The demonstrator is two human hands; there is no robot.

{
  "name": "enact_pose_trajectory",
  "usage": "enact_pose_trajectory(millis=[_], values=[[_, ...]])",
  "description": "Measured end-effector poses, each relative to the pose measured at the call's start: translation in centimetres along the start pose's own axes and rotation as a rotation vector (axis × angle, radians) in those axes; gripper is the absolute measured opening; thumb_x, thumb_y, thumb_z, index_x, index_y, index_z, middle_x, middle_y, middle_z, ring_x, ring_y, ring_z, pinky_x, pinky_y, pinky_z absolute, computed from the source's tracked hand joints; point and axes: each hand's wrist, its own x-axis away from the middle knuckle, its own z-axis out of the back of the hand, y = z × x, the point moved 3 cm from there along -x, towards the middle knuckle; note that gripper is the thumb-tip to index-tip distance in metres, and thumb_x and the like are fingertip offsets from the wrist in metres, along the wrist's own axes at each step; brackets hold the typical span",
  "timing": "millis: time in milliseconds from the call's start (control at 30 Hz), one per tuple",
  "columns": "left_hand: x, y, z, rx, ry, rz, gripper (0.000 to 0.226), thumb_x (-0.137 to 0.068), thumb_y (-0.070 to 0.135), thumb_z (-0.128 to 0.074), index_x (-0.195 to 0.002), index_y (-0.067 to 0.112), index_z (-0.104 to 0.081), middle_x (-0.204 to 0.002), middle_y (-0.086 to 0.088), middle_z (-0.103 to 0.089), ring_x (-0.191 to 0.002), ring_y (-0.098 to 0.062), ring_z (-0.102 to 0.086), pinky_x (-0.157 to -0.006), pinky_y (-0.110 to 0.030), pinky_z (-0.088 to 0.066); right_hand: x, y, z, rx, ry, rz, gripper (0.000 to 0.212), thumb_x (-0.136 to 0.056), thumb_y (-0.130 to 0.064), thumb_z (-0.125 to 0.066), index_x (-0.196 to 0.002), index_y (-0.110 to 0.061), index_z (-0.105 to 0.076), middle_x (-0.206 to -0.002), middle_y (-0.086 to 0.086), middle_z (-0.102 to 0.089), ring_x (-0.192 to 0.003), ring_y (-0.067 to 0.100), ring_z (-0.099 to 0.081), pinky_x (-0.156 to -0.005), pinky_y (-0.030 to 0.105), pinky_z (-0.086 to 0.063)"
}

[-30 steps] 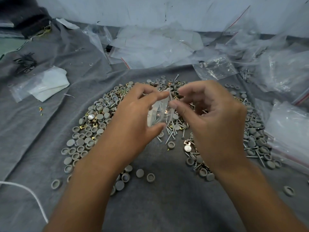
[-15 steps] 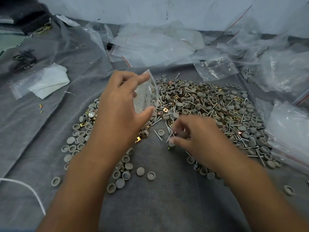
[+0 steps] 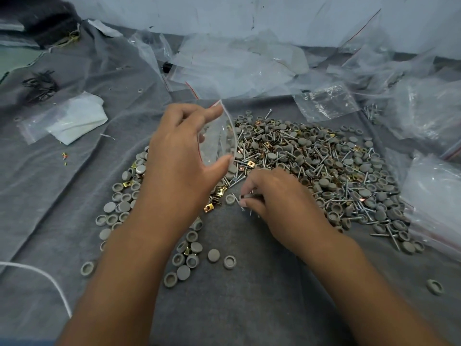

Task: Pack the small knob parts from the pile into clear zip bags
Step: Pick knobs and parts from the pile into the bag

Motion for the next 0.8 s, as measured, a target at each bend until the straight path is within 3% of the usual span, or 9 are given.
enact_pose_trajectory(millis=[200,333,400,500,667,800], values=[[0.0,0.0,-0.1,-0.007,-0.011,-0.005,0.07,-0.074,0.018,-0.086,-0.138,0.019,-0.058,-0.119,0.01,-0.047,-0.09,0.013,-0.045,-0.084,0.006,-0.028,-0.3,0.2,0.1,0.008,-0.017,0.005,0.012,-0.09,-0.038,-0.074,-0.091,-0.037,-0.062,-0.087,-0.018,-0.049,-0.085,0.004,-0.05,-0.063,0.021,-0.033],[0.0,0.1,-0.2,-0.001,-0.017,-0.005,0.07,-0.075,0.018,-0.086,-0.139,0.02,-0.057,-0.119,0.011,-0.046,-0.09,0.011,-0.047,-0.085,0.006,-0.029,0.0,0.4,0.0,-0.102,-0.016,0.039,0.014,-0.092,-0.032,-0.073,-0.092,-0.034,-0.06,-0.09,-0.017,-0.06,-0.087,0.001,-0.057,-0.075,0.028,-0.048],[0.0,0.1,-0.2,0.003,-0.018,-0.008,0.07,-0.075,0.018,-0.086,-0.139,0.02,-0.057,-0.12,0.01,-0.047,-0.09,0.009,-0.048,-0.085,0.005,-0.03,0.1,0.1,0.1,-0.23,0.051,0.06,0.015,-0.092,-0.025,-0.075,-0.093,-0.029,-0.062,-0.087,-0.017,-0.061,-0.083,-0.002,-0.058,-0.071,0.016,-0.047],[0.1,0.2,-0.3,-0.006,-0.019,-0.015,0.07,-0.075,0.018,-0.085,-0.14,0.02,-0.057,-0.119,0.01,-0.046,-0.089,0.01,-0.047,-0.085,0.004,-0.03,-0.2,-0.6,0.1,-0.287,0.105,0.086,0.015,-0.09,-0.017,-0.077,-0.094,-0.022,-0.064,-0.085,-0.016,-0.06,-0.081,-0.004,-0.058,-0.068,0.011,-0.044],[0.1,0.1,-0.4,-0.008,-0.019,-0.023,0.071,-0.074,0.017,-0.085,-0.139,0.019,-0.057,-0.119,0.011,-0.046,-0.09,0.011,-0.046,-0.085,0.005,-0.029,-0.2,-1.4,-0.9,-0.109,-0.012,0.136,0.01,-0.096,-0.022,-0.066,-0.094,-0.022,-0.056,-0.087,-0.008,-0.06,-0.082,0.014,-0.058,-0.074,0.039,-0.051],[0.1,0.1,-0.6,-0.006,-0.027,-0.021,0.072,-0.074,0.016,-0.086,-0.139,0.019,-0.057,-0.119,0.01,-0.046,-0.088,0.0,-0.048,-0.087,0.004,-0.029,0.1,-1.7,-1.3,-0.06,0.01,0.153,0.011,-0.095,-0.017,-0.063,-0.091,-0.02,-0.053,-0.088,-0.005,-0.061,-0.081,0.019,-0.056,-0.073,0.044,-0.05]])
